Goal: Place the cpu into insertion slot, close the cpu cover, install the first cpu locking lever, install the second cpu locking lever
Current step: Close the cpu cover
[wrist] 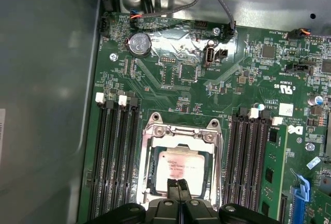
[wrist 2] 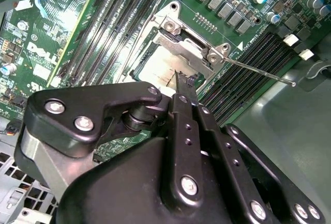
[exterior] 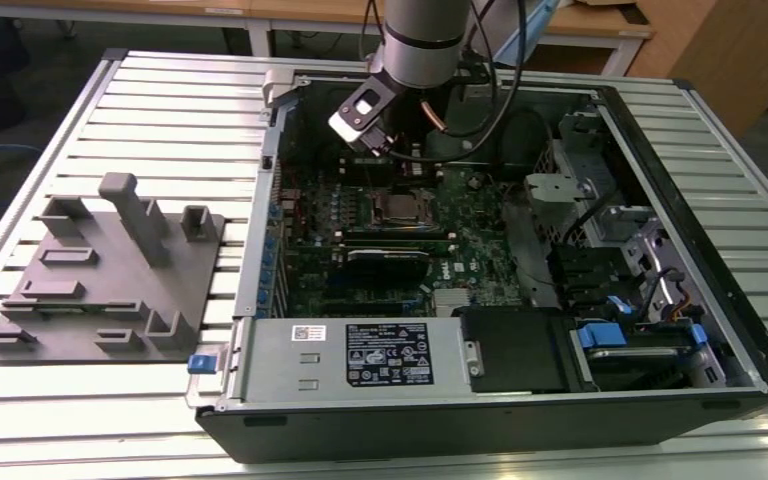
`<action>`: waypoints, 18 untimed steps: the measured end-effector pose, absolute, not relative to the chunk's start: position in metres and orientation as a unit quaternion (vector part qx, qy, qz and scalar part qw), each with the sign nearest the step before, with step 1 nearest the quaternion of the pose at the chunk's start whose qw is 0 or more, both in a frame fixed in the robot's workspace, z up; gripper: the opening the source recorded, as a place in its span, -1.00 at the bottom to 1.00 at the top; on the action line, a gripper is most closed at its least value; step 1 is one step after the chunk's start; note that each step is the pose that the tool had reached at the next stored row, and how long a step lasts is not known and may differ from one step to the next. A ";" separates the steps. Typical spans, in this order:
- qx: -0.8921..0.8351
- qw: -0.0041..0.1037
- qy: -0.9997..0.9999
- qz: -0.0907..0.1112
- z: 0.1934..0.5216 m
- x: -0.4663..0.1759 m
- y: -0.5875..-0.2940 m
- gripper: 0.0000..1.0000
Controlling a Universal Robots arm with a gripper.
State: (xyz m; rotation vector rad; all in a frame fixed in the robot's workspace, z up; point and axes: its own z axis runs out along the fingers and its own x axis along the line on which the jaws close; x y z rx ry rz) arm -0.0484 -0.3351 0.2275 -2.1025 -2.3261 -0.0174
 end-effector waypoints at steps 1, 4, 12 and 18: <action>-0.670 0.003 -0.743 -0.006 0.227 -0.048 -0.335 -0.80; -0.669 0.003 -0.743 -0.006 0.227 -0.048 -0.335 -0.80; -0.669 0.003 -0.743 -0.006 0.228 -0.048 -0.335 -0.80; -0.662 0.003 -0.749 -0.005 0.227 -0.048 -0.335 -0.80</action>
